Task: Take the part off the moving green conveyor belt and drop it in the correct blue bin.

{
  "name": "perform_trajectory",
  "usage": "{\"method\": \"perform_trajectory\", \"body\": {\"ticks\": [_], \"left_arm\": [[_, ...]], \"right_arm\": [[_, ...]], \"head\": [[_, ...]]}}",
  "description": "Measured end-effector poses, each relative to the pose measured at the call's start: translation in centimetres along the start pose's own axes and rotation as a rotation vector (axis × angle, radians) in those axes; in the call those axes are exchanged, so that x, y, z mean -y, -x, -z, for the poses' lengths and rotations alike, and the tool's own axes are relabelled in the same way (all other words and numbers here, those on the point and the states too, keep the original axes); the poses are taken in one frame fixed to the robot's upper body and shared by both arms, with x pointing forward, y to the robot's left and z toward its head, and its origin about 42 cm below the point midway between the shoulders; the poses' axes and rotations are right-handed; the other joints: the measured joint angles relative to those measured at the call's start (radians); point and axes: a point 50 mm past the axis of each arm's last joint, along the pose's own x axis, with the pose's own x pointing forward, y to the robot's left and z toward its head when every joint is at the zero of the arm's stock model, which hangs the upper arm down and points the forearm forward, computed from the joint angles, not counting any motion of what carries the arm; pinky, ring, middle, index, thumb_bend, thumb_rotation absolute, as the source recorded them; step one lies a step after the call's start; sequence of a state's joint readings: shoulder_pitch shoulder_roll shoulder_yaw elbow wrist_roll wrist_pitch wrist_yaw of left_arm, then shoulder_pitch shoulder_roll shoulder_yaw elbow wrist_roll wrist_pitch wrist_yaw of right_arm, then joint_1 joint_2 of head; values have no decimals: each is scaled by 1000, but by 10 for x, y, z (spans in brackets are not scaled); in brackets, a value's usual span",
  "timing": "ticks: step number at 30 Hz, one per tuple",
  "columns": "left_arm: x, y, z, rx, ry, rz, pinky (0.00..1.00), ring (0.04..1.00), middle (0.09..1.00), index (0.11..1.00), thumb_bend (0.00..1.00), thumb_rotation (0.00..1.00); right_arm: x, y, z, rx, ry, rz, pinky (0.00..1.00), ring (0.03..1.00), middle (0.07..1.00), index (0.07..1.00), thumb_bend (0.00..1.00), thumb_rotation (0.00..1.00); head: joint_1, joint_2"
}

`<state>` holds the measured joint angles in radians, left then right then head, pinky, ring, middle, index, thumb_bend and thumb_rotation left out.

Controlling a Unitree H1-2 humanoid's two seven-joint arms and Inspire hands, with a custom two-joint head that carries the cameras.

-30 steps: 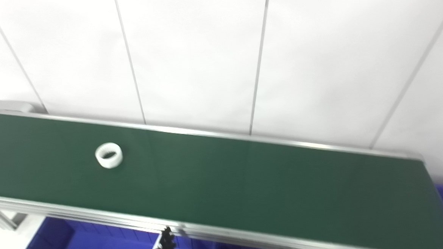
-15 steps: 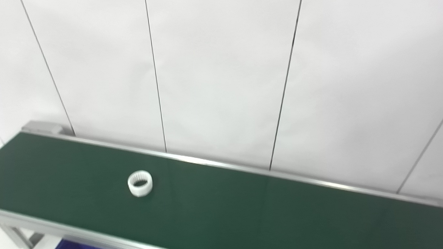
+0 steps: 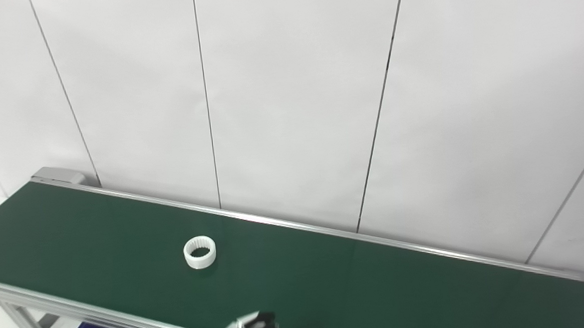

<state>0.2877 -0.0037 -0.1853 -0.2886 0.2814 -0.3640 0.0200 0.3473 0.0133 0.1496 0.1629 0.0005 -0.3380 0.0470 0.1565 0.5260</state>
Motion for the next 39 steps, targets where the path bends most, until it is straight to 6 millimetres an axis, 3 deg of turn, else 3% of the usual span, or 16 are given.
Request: {"method": "perform_trajectory", "body": {"ticks": [3, 5, 6, 10, 13, 21, 26, 30, 39], "left_arm": [[-20, -17, -4, -6, -122, 56, 604, 713, 715, 688, 1000, 177], [-30, -39, -13, 22, -226, 105, 584, 709, 705, 675, 1000, 122], [-35, -56, -20, 48, -298, 129, 573, 705, 698, 668, 1000, 94], [-52, -124, -49, 207, -544, 176, 620, 719, 701, 687, 1000, 138], [-58, -159, -42, 217, -690, 259, 650, 729, 717, 700, 1000, 164], [-70, -186, 12, 22, -907, 443, 735, 766, 743, 706, 1000, 154], [-71, -207, 40, -29, -964, 489, 711, 750, 729, 696, 1000, 149], [-73, -207, 70, -106, -1008, 526, 705, 756, 729, 701, 1000, 143], [-83, -214, 99, -181, -1098, 551, 681, 743, 722, 698, 993, 128]], "right_arm": [[-2, 0, -5, 19, 5, -1, 907, 958, 1000, 1000, 663, 999], [-4, 0, -9, 30, 11, -8, 908, 959, 1000, 1000, 667, 1000], [-6, 0, -10, 36, 12, -12, 910, 960, 1000, 1000, 672, 1000], [-12, -2, -23, 77, 5, -21, 906, 955, 1000, 1000, 674, 1000], [-13, 2, -22, 64, 5, -19, 897, 951, 1000, 1000, 683, 1000], [-17, 9, -27, 38, 9, -21, 900, 957, 1000, 1000, 696, 989], [-20, 7, -30, 50, 4, -29, 915, 964, 1000, 1000, 704, 967], [-21, 15, -26, 30, -4, -26, 900, 951, 1000, 1000, 727, 954], [-27, 18, -31, 41, -12, -18, 906, 947, 1000, 1000, 734, 933]], "head": [[-5, 29], [-21, 60], [-21, 60], [-34, 75], [-40, 83], [-54, 98], [-66, 88], [-77, 88], [-86, 77]]}}
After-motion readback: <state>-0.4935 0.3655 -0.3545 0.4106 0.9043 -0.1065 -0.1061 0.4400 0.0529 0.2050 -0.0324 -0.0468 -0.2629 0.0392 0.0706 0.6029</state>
